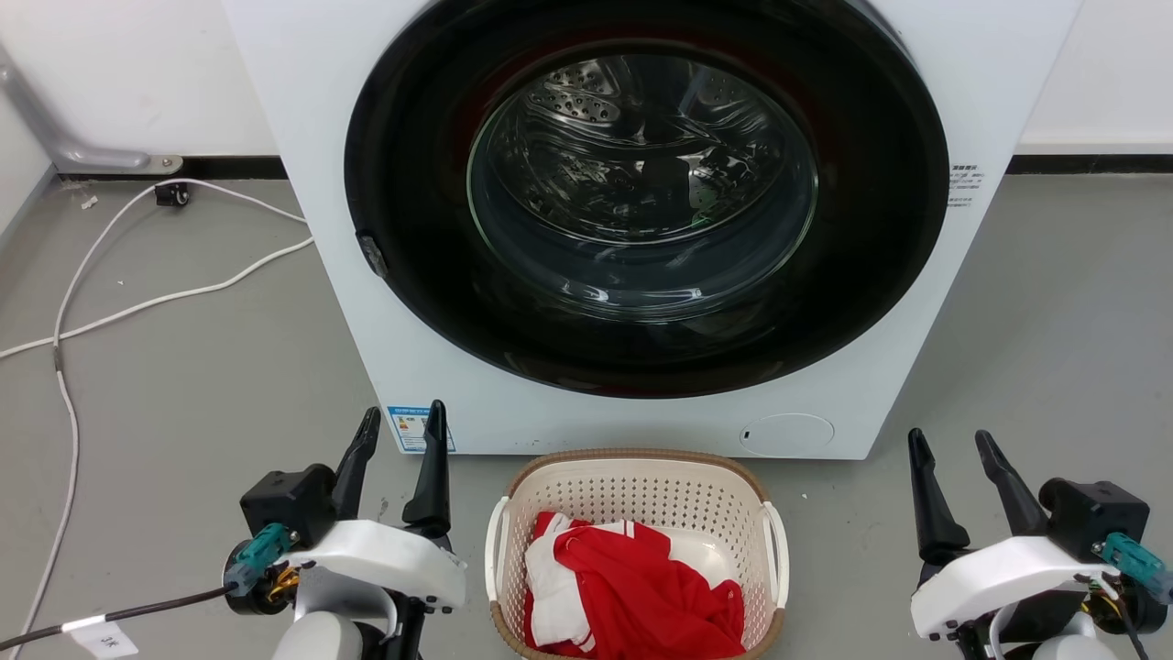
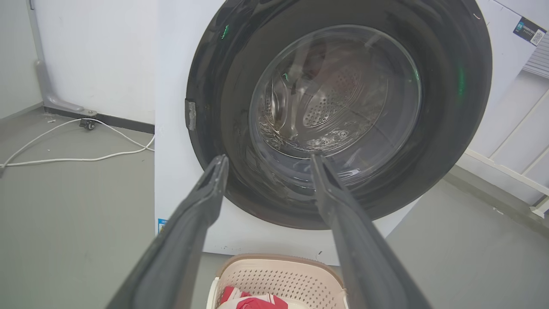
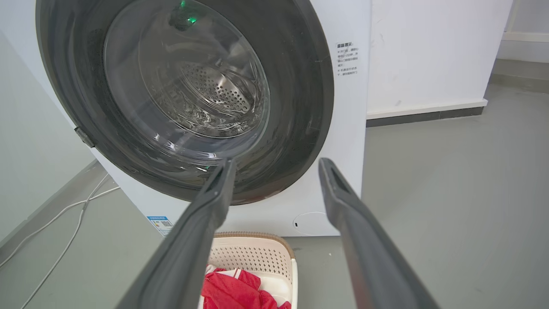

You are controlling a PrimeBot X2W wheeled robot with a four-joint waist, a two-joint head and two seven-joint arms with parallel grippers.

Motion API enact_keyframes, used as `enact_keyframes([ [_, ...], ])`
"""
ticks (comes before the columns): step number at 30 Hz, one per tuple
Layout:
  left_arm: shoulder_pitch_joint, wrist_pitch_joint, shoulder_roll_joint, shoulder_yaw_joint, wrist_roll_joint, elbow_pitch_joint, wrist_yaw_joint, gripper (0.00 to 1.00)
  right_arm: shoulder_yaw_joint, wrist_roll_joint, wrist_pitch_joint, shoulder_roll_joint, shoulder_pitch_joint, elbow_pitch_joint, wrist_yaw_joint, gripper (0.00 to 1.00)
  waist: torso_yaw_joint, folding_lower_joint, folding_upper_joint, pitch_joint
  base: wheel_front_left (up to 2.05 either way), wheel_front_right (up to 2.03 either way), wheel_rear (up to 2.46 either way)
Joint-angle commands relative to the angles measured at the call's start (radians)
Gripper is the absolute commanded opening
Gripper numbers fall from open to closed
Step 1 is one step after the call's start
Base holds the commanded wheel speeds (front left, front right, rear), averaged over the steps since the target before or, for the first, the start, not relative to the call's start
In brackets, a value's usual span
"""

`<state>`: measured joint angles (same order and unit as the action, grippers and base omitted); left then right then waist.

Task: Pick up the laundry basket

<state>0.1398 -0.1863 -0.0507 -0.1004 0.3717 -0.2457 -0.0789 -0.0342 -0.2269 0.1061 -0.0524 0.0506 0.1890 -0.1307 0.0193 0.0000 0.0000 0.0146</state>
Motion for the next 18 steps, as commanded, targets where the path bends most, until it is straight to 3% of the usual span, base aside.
enact_keyframes([
  [1, 0.019, -0.008, -0.001, -0.005, -0.024, 0.001, 0.002, 1.00, 0.002, 0.028, 0.008, 0.001, 0.005, -0.004, 0.000, 1.00, 0.000, 0.0000, 0.0000, 0.000, 0.00, 0.00, 0.00],
  [18, 0.025, -0.043, 0.000, -0.024, -0.163, -0.027, 0.016, 1.00, 0.010, 0.165, 0.033, 0.002, 0.010, 0.013, 0.000, 1.00, 0.004, 0.0000, 0.0000, 0.002, 0.00, 0.00, 0.00],
])
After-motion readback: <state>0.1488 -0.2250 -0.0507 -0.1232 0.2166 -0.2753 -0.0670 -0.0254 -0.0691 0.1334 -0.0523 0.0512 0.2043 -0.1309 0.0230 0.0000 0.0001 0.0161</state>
